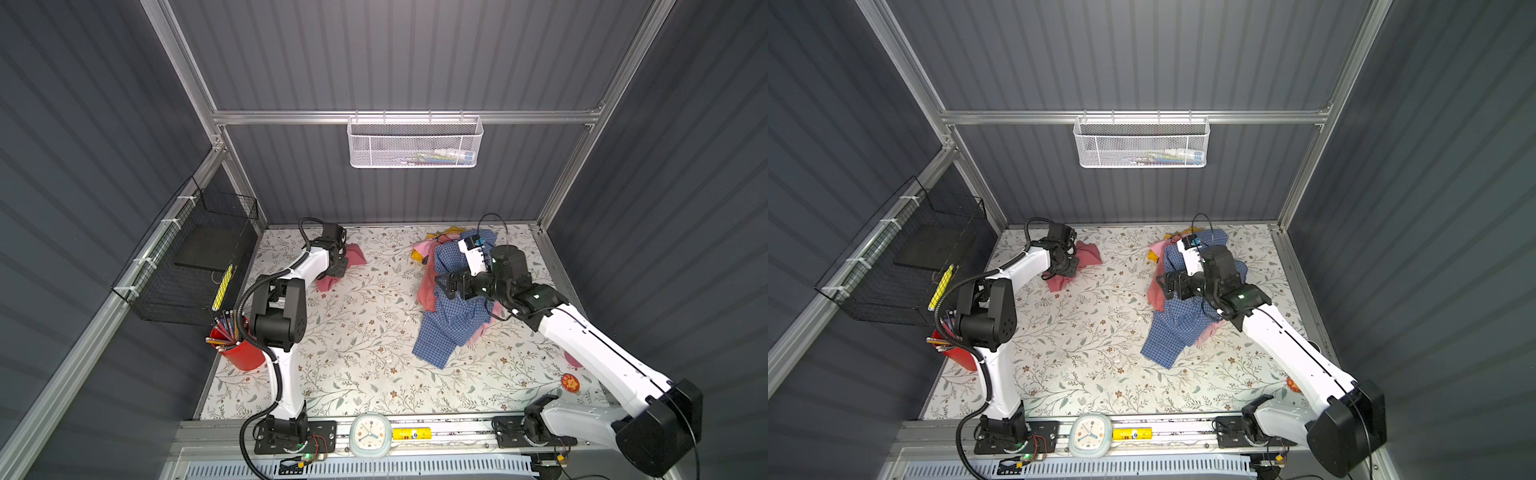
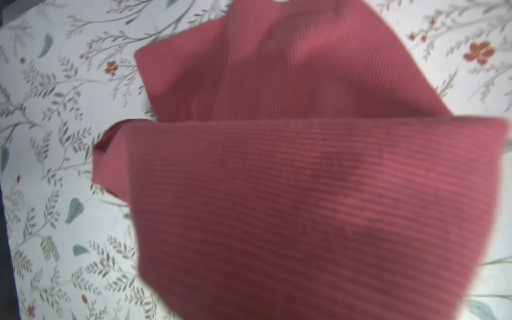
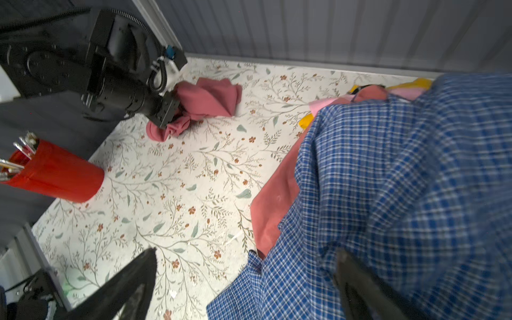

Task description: Pick out a specific cloth from the pile

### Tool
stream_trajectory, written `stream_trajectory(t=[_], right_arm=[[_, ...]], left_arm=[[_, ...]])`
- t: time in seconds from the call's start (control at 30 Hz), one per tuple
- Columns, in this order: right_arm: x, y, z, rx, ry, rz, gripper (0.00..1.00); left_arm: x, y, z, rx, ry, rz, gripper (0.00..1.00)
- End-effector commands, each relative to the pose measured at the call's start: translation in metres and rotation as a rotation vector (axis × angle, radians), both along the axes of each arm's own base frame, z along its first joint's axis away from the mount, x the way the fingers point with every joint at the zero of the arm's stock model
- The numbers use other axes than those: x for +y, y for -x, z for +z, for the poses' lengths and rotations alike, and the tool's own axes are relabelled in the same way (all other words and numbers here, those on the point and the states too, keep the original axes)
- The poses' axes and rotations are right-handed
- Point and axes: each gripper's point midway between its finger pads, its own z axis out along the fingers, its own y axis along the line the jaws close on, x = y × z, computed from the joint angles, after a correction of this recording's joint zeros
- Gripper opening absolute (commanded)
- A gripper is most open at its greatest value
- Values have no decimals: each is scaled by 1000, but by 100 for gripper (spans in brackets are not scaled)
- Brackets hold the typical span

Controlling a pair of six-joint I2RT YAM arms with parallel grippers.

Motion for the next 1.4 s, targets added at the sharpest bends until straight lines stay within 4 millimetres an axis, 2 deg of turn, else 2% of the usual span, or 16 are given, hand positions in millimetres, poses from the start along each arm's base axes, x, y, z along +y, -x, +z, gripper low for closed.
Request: stream_trajectory(t=[0.0,0.23,0.33,0.43,0.63,0.7,0.83,0.93,0.97,1.17,1.37], right_arm=[[7,4,-1,3,72,47,99],[10,-1,-6,7,90,34,99],[6,-2,-4,-3,101,17,99],[2,-3,-3,-19,117,3,99],[-6,-7,1,-40,130,-41,99],[-9,-9,5,-57,124,-54,99],[-21,-11,14,-89,101,-90,99],[-34,-10,20,-116,90,-116,99],[-40,-10,24,-131,90,-127,99],[-75,-3,36,-195,96,-187,99],[-94,1,48,-270,99,-187,99]], left_arm=[[6,-14,-5,-5,-75,-93,0],[8,-43,-15,-58,-122,-189,0],[10,-45,-26,-35,-167,-241,0],[9,-35,-37,-19,-169,-279,2],[2,-21,-35,-51,-97,-254,44],[1,-20,-27,-71,-77,-247,63],[-3,-18,-9,-123,-48,-249,81],[-4,-18,6,-164,-39,-244,99],[-3,-11,4,-162,-37,-240,100],[-2,-1,26,-233,-21,-225,100],[0,6,49,-316,10,-180,100]])
